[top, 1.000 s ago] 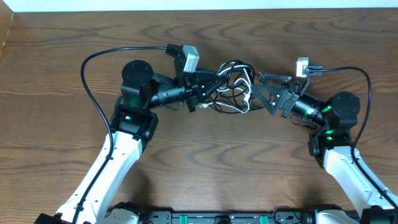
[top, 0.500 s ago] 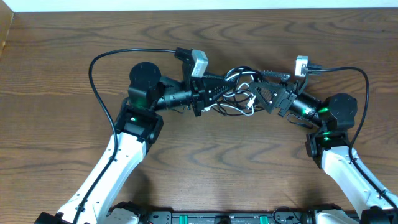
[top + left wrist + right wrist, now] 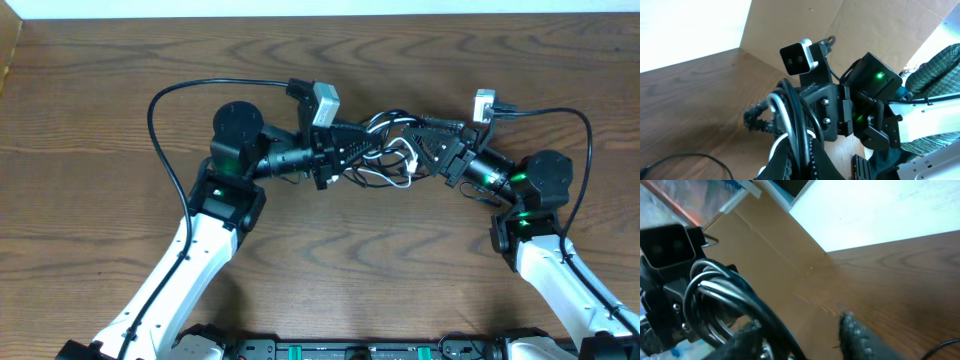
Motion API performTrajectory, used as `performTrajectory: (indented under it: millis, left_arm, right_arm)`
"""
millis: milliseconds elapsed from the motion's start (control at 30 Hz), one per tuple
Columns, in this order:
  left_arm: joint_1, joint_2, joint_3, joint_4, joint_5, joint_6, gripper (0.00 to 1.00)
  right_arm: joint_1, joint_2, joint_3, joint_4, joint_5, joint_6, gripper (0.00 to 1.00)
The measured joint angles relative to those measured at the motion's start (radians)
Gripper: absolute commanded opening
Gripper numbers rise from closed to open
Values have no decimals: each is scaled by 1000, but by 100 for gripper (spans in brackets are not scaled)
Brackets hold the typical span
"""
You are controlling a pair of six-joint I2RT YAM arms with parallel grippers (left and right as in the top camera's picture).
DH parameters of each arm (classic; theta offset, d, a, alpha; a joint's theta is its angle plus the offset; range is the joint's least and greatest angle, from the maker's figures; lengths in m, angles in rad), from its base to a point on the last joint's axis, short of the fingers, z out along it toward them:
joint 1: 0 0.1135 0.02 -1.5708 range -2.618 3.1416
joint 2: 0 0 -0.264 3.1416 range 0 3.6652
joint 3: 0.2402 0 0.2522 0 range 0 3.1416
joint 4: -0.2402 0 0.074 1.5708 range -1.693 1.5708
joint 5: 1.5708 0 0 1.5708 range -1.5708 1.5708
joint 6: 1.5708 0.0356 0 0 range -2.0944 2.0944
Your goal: Untangle cables
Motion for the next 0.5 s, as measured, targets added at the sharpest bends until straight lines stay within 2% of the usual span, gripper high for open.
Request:
performTrajectory:
  millis: [33,100,300,367,400,433,467,500]
  left_arm:
    - [-4,0,0,0,0,0,13]
    - [-4,0,0,0,0,0,14]
    - [1,0,0,1,-30,2,15]
    - [18,0,0,1,-31,2,36]
    - [32,0,0,2,-33,-1,58]
    - [45,0,0,2,-34,5,75]
    - [61,0,0,2,-34,2,84]
    - [77,0,0,2,-34,3,84]
  right_arm:
    - [2,0,0,1,0,-1,21]
    - [8,0,0,0,-2,-1,1]
    - [11,0,0,0,-3,-6,1]
    - [3,0,0,0,-3,-6,1]
    - [-3,0,0,-1,-3,-6,1]
    - [-10,0,0,0,-3,-6,1]
    - [-18,0,0,2,-3,-5,1]
    - [-27,0,0,6,-4,-3,1]
